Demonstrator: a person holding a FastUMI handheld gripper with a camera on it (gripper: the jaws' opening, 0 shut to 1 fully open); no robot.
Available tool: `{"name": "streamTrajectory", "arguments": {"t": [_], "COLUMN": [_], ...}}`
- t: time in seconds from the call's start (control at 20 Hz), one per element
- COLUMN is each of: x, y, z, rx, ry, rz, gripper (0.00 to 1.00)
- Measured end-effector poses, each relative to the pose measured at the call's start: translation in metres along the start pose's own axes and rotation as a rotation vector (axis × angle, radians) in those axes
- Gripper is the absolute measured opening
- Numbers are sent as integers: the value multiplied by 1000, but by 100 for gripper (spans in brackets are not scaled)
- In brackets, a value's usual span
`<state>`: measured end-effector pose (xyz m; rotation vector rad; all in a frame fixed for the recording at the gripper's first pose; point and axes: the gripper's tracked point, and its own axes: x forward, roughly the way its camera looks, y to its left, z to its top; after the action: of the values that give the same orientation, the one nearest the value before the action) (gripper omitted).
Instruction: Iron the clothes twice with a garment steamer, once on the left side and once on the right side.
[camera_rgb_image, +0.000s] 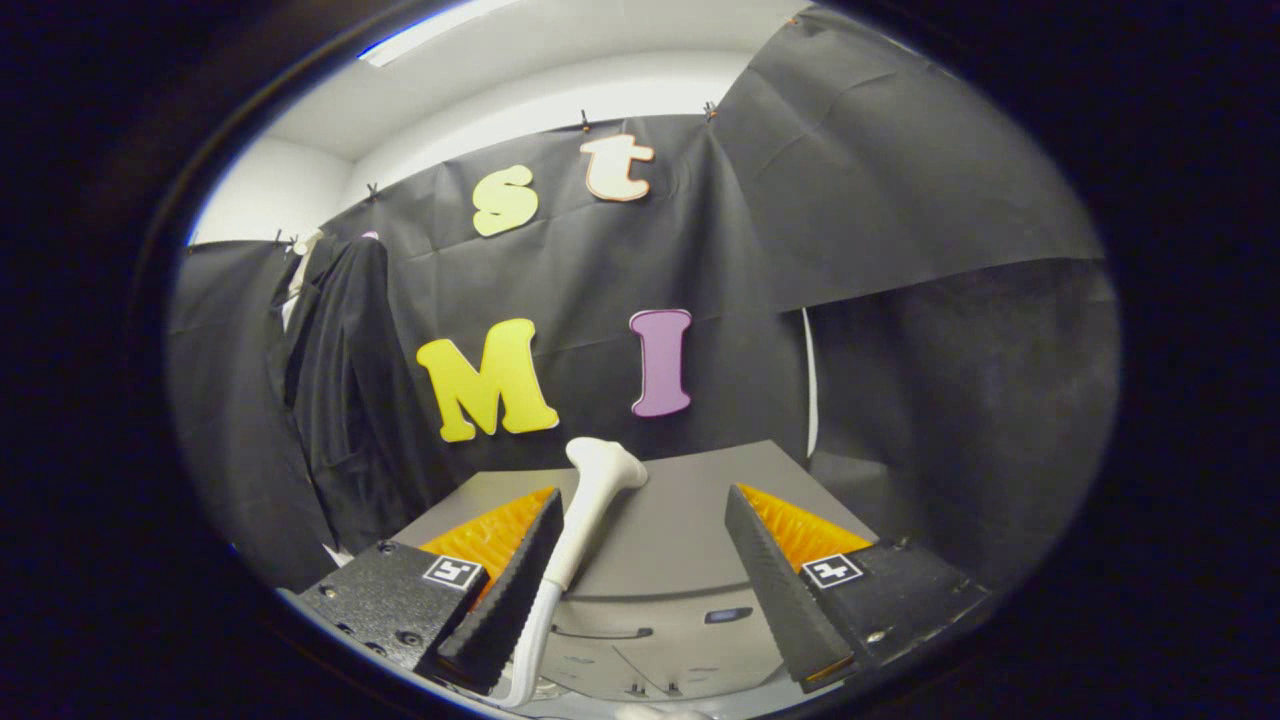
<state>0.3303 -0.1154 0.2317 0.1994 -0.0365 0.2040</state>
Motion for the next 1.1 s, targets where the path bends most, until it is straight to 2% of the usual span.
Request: {"name": "streamTrajectory", "arguments": {"t": [0.15, 0.35, 0.5, 0.7, 0.9, 1.1], "x": [50, 102, 125, 145, 158, 164], "y": [5, 23, 24, 39, 47, 46], "z": [-3, -34, -57, -62, -80, -92], "rx": [31, 59, 47, 51, 51, 94], "ry": [62, 198, 294, 337, 396, 433], "rz": [59, 131, 112, 112, 98, 65], "gripper": [100, 100, 100, 98, 87, 68]}}
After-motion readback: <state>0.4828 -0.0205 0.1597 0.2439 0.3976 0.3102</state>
